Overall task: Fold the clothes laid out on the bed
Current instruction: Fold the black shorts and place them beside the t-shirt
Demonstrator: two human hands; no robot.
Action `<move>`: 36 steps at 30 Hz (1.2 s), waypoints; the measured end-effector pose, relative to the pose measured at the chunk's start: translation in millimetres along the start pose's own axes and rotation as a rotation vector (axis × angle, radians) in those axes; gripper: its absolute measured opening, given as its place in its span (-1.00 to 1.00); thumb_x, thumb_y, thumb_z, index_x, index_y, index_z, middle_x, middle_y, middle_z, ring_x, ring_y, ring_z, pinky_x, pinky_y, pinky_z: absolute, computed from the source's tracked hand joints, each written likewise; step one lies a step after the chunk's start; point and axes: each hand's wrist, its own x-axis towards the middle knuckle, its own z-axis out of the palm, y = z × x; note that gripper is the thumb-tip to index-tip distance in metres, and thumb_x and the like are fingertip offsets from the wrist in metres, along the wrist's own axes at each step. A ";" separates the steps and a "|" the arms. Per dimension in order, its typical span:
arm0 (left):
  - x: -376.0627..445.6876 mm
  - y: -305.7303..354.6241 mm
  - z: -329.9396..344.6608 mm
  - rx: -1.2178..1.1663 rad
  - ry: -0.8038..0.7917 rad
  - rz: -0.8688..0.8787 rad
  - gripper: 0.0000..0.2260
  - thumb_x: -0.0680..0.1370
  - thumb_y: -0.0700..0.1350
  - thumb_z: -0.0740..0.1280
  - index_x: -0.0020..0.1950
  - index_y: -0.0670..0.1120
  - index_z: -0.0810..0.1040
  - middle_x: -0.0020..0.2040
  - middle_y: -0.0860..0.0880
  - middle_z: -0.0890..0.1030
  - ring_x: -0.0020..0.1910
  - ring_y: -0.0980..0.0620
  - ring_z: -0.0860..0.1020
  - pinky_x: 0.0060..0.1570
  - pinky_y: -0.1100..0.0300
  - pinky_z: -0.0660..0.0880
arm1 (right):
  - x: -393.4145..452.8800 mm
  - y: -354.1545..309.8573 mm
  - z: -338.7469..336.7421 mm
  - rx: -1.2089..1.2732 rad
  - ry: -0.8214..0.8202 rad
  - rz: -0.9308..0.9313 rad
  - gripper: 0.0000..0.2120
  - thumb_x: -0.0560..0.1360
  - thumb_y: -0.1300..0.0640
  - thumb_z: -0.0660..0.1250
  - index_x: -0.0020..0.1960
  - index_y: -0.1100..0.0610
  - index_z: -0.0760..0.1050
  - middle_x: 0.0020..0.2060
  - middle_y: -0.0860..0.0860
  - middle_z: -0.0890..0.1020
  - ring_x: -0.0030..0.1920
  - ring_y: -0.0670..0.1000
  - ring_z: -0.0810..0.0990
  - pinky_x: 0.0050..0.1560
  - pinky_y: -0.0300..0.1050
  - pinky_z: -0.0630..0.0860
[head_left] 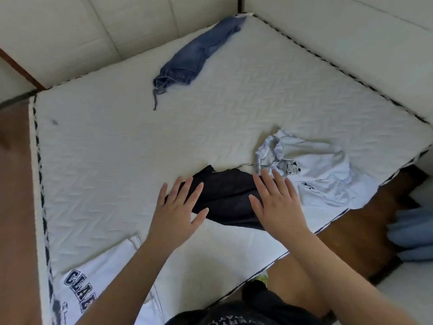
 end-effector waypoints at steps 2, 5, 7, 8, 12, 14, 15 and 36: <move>13.3 2.3 0.8 -0.001 0.006 -0.040 -0.43 0.61 0.26 -0.05 0.54 0.04 0.28 0.53 -0.06 0.31 0.54 -0.11 0.20 0.49 -0.17 0.10 | 26.9 8.2 2.5 0.004 -0.014 -0.065 -0.42 0.63 -0.13 -0.09 0.51 0.14 0.31 0.48 0.10 0.35 0.49 0.20 0.27 0.46 0.18 0.23; 22.1 1.8 6.4 -0.020 0.015 -0.109 -0.44 0.62 0.25 -0.03 0.53 0.02 0.31 0.52 -0.07 0.32 0.54 -0.12 0.21 0.49 -0.17 0.12 | 62.2 9.9 8.5 -0.004 -0.046 -0.149 -0.41 0.63 -0.14 -0.11 0.52 0.14 0.29 0.50 0.11 0.32 0.51 0.20 0.24 0.47 0.19 0.21; 24.8 -1.0 14.8 -0.039 0.013 -0.152 -0.45 0.61 0.25 0.00 0.53 0.03 0.31 0.52 -0.07 0.32 0.54 -0.11 0.21 0.49 -0.16 0.10 | 81.4 6.5 15.0 -0.002 -0.055 -0.190 -0.42 0.63 -0.13 -0.09 0.50 0.16 0.31 0.48 0.11 0.35 0.50 0.20 0.27 0.46 0.19 0.23; 26.5 -3.9 19.5 -0.049 0.007 -0.173 -0.44 0.61 0.25 0.00 0.53 0.03 0.31 0.53 -0.06 0.31 0.54 -0.11 0.21 0.49 -0.15 0.09 | 90.5 4.2 18.9 -0.002 -0.064 -0.205 -0.42 0.63 -0.13 -0.09 0.50 0.16 0.32 0.47 0.12 0.36 0.49 0.20 0.28 0.45 0.20 0.24; 40.4 -21.1 40.2 -0.061 -0.039 -0.207 -0.44 0.60 0.24 0.00 0.55 0.05 0.27 0.54 -0.05 0.28 0.55 -0.09 0.16 0.51 -0.13 0.05 | 126.1 -5.9 38.5 -0.012 -0.104 -0.258 -0.42 0.64 -0.14 -0.11 0.52 0.15 0.28 0.49 0.11 0.33 0.51 0.19 0.24 0.47 0.20 0.22; 49.7 -30.1 50.4 -0.075 -0.054 -0.195 -0.45 0.60 0.23 0.02 0.56 0.05 0.24 0.55 -0.04 0.26 0.56 -0.08 0.14 0.51 -0.14 0.06 | 141.8 -11.8 48.6 -0.012 -0.124 -0.269 -0.43 0.65 -0.13 -0.11 0.55 0.13 0.22 0.52 0.09 0.28 0.53 0.17 0.18 0.50 0.17 0.16; 55.0 -33.9 55.4 -0.079 -0.058 -0.188 -0.45 0.61 0.23 0.02 0.56 0.05 0.24 0.55 -0.04 0.26 0.56 -0.08 0.14 0.50 -0.14 0.07 | 148.8 -14.4 53.7 -0.008 -0.127 -0.270 -0.43 0.65 -0.13 -0.10 0.55 0.13 0.21 0.52 0.09 0.27 0.54 0.17 0.17 0.51 0.17 0.14; 236.5 -69.9 292.6 -0.084 -0.348 -0.061 -0.45 0.66 0.16 -0.12 0.61 -0.02 -0.03 0.61 -0.09 0.03 0.59 -0.07 -0.05 0.53 -0.07 -0.09 | 294.3 -16.8 300.7 -0.027 -0.400 -0.252 -0.42 0.65 -0.14 -0.08 0.60 0.05 -0.07 0.59 0.00 0.02 0.58 0.06 -0.06 0.54 0.07 -0.07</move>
